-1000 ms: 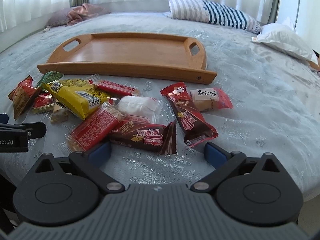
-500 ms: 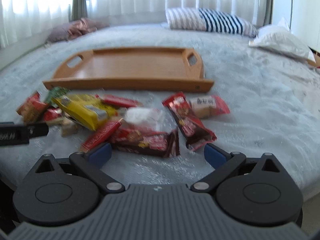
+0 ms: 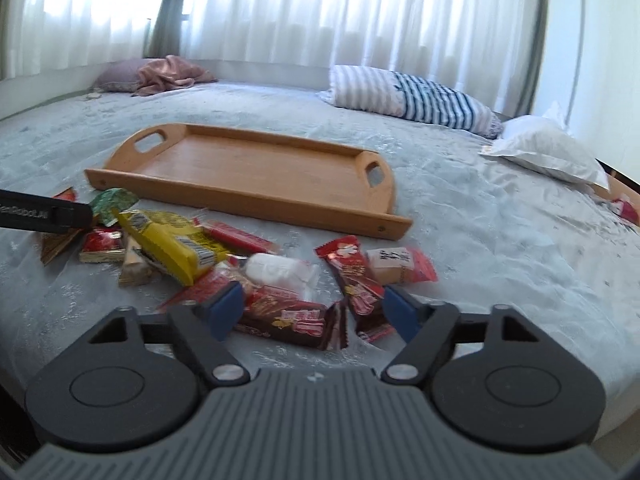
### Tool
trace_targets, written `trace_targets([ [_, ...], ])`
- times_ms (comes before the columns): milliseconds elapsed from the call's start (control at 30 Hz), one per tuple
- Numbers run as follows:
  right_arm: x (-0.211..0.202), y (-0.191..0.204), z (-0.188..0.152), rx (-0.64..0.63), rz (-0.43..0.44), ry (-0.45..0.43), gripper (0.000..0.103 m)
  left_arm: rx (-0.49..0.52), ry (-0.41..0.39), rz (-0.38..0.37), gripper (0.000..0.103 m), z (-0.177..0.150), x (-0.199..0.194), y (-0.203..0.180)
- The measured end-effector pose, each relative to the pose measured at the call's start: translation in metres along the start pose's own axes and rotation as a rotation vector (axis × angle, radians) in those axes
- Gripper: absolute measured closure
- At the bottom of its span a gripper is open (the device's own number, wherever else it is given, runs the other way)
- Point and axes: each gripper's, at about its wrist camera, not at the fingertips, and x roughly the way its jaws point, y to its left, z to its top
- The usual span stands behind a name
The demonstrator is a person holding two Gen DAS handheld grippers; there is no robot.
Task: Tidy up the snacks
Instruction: 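Move left tool to the red nut bag while right tool approaches the brown chocolate bar, then close left tool on the red nut bag while right tool grasps the chocolate bar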
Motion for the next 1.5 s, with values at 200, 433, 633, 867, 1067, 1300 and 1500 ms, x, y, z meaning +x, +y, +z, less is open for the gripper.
trace_targets([
  [200, 0.005, 0.000, -0.004, -0.008, 0.007, 0.031, 0.023, -0.014, 0.048, -0.037, 0.000, -0.004, 0.009, 0.001],
  [433, 0.010, 0.012, -0.002, -0.003, 0.055, 0.034, 0.021, 0.017, 0.068, -0.054, 0.003, -0.011, 0.009, -0.008],
  [633, 0.019, 0.016, -0.003, 0.021, 0.097, 0.066, 0.014, 0.025, 0.059, -0.050, 0.003, -0.013, 0.007, -0.010],
  [867, 0.021, 0.018, -0.007, 0.035, 0.100, 0.072, 0.012, 0.023, 0.055, -0.047, 0.003, -0.012, 0.008, -0.009],
  [1067, 0.021, 0.012, -0.007, 0.072, 0.119, 0.076, 0.019, 0.002, 0.076, -0.090, 0.023, -0.011, 0.006, -0.009],
  [1300, 0.013, 0.008, -0.004, 0.086, 0.137, 0.054, 0.033, -0.017, 0.062, -0.071, 0.031, -0.006, -0.004, -0.008],
  [1500, 0.005, 0.005, -0.002, 0.092, 0.135, 0.037, 0.033, -0.030, 0.063, -0.065, 0.032, -0.005, -0.012, -0.006],
])
